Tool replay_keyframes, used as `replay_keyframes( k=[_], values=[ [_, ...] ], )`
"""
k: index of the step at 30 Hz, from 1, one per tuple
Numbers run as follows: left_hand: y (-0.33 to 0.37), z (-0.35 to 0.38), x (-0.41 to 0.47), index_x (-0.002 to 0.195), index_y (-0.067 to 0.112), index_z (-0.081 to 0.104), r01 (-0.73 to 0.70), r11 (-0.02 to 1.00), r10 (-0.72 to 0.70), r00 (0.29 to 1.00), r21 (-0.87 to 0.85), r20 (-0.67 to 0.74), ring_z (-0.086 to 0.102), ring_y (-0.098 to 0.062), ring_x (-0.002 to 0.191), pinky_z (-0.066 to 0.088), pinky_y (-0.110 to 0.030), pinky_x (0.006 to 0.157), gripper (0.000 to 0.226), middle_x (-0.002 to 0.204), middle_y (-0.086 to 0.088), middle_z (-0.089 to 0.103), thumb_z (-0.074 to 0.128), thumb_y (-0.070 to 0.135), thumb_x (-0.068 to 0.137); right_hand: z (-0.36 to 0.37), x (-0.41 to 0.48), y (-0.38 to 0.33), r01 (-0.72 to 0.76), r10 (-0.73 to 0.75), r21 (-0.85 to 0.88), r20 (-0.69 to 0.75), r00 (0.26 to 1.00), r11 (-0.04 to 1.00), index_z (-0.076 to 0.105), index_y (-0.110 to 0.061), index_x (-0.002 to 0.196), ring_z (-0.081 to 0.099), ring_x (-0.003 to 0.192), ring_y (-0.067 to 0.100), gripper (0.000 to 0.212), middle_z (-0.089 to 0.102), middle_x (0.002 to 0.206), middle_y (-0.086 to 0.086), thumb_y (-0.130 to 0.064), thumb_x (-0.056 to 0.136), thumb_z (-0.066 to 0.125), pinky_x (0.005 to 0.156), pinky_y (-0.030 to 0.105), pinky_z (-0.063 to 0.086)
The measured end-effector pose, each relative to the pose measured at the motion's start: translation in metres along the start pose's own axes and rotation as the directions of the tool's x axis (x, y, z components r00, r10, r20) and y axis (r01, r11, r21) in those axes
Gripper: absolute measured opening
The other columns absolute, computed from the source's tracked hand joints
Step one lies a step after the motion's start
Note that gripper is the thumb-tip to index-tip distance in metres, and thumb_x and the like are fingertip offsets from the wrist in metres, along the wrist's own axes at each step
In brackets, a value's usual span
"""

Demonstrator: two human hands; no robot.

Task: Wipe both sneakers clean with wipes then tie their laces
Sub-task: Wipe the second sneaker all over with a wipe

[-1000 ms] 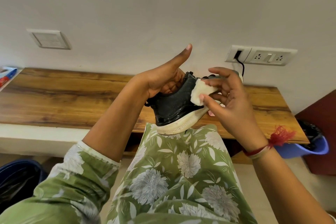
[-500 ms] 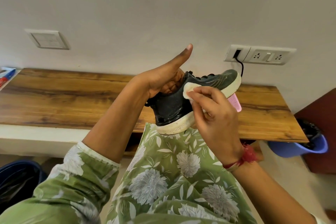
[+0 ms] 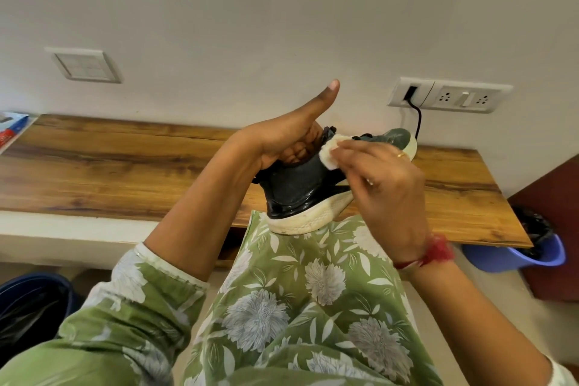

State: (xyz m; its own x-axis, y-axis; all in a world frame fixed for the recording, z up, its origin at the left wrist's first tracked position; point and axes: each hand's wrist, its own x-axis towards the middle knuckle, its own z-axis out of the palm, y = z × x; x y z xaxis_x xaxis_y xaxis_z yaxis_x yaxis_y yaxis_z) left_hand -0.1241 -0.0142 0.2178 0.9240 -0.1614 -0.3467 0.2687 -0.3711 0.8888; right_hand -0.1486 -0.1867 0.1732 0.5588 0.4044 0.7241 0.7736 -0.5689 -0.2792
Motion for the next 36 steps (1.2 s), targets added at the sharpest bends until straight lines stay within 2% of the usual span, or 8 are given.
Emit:
replay_keyframes(
  k=[7, 11, 16, 20, 24, 27, 32, 36],
  values=[
    [-0.001, -0.001, 0.003, 0.058, 0.017, 0.036, 0.016, 1.000, -0.016, 1.000, 0.010, 0.024, 0.022, -0.011, 0.045, 0.021, -0.020, 0.040, 0.072, 0.054, -0.001, 0.029, 0.018, 0.084, 0.080, 0.003, -0.009, -0.013, 0.171, -0.167, -0.006, 0.158, 0.973, 0.985, 0.069, 0.000, 0.105, 0.063, 0.092, 0.026, 0.024, 0.069, 0.102, 0.011, -0.003, 0.088, 0.053, 0.083, 0.029, 0.049],
    [0.002, 0.001, 0.001, 0.059, 0.020, 0.032, 0.016, 1.000, -0.016, 1.000, -0.006, -0.009, 0.018, -0.011, 0.043, 0.018, -0.022, 0.041, 0.069, 0.052, -0.001, 0.024, 0.021, 0.084, 0.080, 0.001, 0.004, 0.001, 0.000, 0.000, 0.000, 0.020, 1.000, 1.000, 0.070, 0.000, 0.102, 0.063, 0.088, 0.028, 0.021, 0.068, 0.097, 0.012, 0.004, 0.086, 0.057, 0.079, 0.031, 0.048],
    [0.003, 0.000, 0.001, 0.054, 0.018, 0.033, 0.015, 1.000, -0.015, 1.000, -0.001, 0.005, 0.021, -0.011, 0.045, 0.020, -0.021, 0.041, 0.071, 0.052, 0.000, 0.027, 0.018, 0.082, 0.082, 0.010, -0.009, -0.013, 0.190, -0.181, -0.050, 0.147, 0.972, 0.980, 0.068, 0.001, 0.108, 0.060, 0.091, 0.027, 0.024, 0.066, 0.100, 0.014, 0.003, 0.087, 0.056, 0.082, 0.029, 0.048],
    [0.002, 0.001, 0.000, 0.055, 0.021, 0.027, 0.023, 0.999, -0.024, 0.999, -0.023, -0.029, 0.018, -0.011, 0.043, 0.017, -0.023, 0.044, 0.067, 0.051, 0.002, 0.023, 0.020, 0.082, 0.082, 0.007, 0.001, -0.005, 0.068, -0.065, -0.048, 0.057, 0.996, 0.997, 0.068, 0.002, 0.105, 0.060, 0.087, 0.029, 0.024, 0.066, 0.096, 0.015, -0.002, 0.090, 0.051, 0.079, 0.026, 0.044],
    [-0.001, 0.000, 0.001, 0.055, 0.019, 0.031, 0.024, 1.000, -0.024, 1.000, -0.002, 0.016, 0.020, -0.011, 0.044, 0.018, -0.022, 0.044, 0.070, 0.051, 0.001, 0.026, 0.017, 0.082, 0.082, 0.010, -0.009, -0.010, 0.240, -0.228, -0.072, 0.148, 0.962, 0.968, 0.069, 0.001, 0.104, 0.061, 0.086, 0.027, 0.021, 0.066, 0.096, 0.014, -0.002, 0.092, 0.052, 0.074, 0.033, 0.052],
    [0.000, 0.000, 0.001, 0.056, 0.020, 0.028, 0.021, 1.000, -0.021, 1.000, -0.022, -0.007, 0.017, -0.011, 0.045, 0.014, -0.026, 0.047, 0.068, 0.051, 0.000, 0.022, 0.019, 0.083, 0.081, 0.006, 0.000, -0.002, 0.071, -0.068, -0.079, 0.034, 0.997, 0.994, 0.069, 0.001, 0.103, 0.060, 0.085, 0.029, 0.022, 0.066, 0.093, 0.015, -0.001, 0.089, 0.052, 0.073, 0.034, 0.050],
    [0.001, 0.000, 0.003, 0.055, 0.019, 0.032, 0.020, 1.000, -0.021, 0.999, 0.015, 0.037, 0.020, -0.011, 0.045, 0.017, -0.025, 0.047, 0.071, 0.052, 0.001, 0.026, 0.017, 0.083, 0.081, 0.011, -0.012, -0.015, 0.266, -0.252, -0.089, 0.147, 0.957, 0.960, 0.069, 0.000, 0.102, 0.059, 0.083, 0.026, 0.020, 0.066, 0.092, 0.013, 0.000, 0.091, 0.054, 0.069, 0.032, 0.050],
    [0.003, -0.001, 0.002, 0.055, 0.020, 0.030, 0.016, 1.000, -0.016, 1.000, -0.012, -0.013, 0.018, -0.011, 0.043, 0.016, -0.024, 0.046, 0.069, 0.051, 0.001, 0.024, 0.018, 0.082, 0.082, 0.008, 0.001, -0.007, 0.122, -0.117, -0.105, 0.049, 0.992, 0.987, 0.068, 0.001, 0.104, 0.058, 0.084, 0.028, 0.023, 0.064, 0.092, 0.015, -0.005, 0.093, 0.049, 0.071, 0.036, 0.050]
  ],
)
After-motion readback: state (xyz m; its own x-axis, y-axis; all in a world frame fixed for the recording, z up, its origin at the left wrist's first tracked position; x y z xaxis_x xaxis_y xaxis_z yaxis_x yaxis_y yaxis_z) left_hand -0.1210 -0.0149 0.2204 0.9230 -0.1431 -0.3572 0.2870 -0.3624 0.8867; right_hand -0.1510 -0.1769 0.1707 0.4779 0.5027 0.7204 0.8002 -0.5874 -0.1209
